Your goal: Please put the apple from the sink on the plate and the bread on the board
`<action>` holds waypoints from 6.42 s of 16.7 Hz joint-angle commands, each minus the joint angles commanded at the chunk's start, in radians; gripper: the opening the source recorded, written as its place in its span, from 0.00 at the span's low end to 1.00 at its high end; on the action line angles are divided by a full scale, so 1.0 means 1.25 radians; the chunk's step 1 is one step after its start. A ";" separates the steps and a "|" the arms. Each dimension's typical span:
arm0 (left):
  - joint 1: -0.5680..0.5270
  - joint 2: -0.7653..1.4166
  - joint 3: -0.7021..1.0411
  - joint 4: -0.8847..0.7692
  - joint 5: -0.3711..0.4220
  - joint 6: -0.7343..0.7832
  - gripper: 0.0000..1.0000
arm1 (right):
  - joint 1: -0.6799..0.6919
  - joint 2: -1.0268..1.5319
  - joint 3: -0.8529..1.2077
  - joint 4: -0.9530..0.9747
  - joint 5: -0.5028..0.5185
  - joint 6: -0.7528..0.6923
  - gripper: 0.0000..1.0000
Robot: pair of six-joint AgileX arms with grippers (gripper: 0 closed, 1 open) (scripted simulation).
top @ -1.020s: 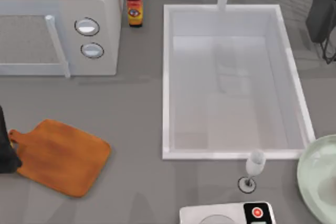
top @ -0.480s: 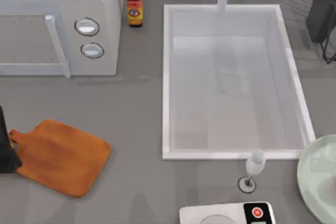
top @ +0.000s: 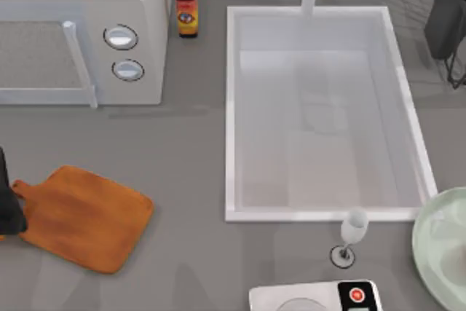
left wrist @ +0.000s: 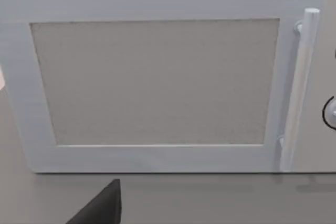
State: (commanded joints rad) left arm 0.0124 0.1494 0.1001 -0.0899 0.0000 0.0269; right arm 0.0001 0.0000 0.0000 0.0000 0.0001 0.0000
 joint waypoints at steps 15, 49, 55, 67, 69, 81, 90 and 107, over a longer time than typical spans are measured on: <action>0.078 0.939 0.628 -0.567 0.000 0.170 1.00 | 0.000 0.000 0.000 0.000 0.000 0.000 1.00; 0.104 1.325 0.691 -0.512 0.000 0.225 0.47 | 0.000 0.000 0.000 0.000 0.000 0.000 1.00; 0.104 1.325 0.691 -0.512 0.000 0.225 0.02 | 0.000 0.000 0.000 0.000 0.000 0.000 1.00; 0.103 1.310 0.707 -0.533 0.006 0.225 0.00 | 0.000 0.000 0.000 0.000 0.000 0.000 1.00; 0.103 1.300 0.726 -0.562 0.006 0.224 0.00 | 0.000 0.000 0.000 0.000 0.000 0.000 1.00; 0.101 1.241 0.832 -0.729 0.005 0.222 0.00 | 0.000 0.000 0.000 0.000 0.000 0.000 1.00; 0.100 1.198 0.903 -0.840 0.005 0.220 0.00 | 0.000 0.000 0.000 0.000 0.000 0.000 1.00; -0.019 1.269 0.913 -0.837 -0.004 -0.497 0.00 | 0.000 0.000 0.000 0.000 0.000 0.000 1.00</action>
State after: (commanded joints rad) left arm -0.0111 1.7353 1.2408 -1.1359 -0.0044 -0.5948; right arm 0.0001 0.0000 0.0000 0.0000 0.0001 0.0000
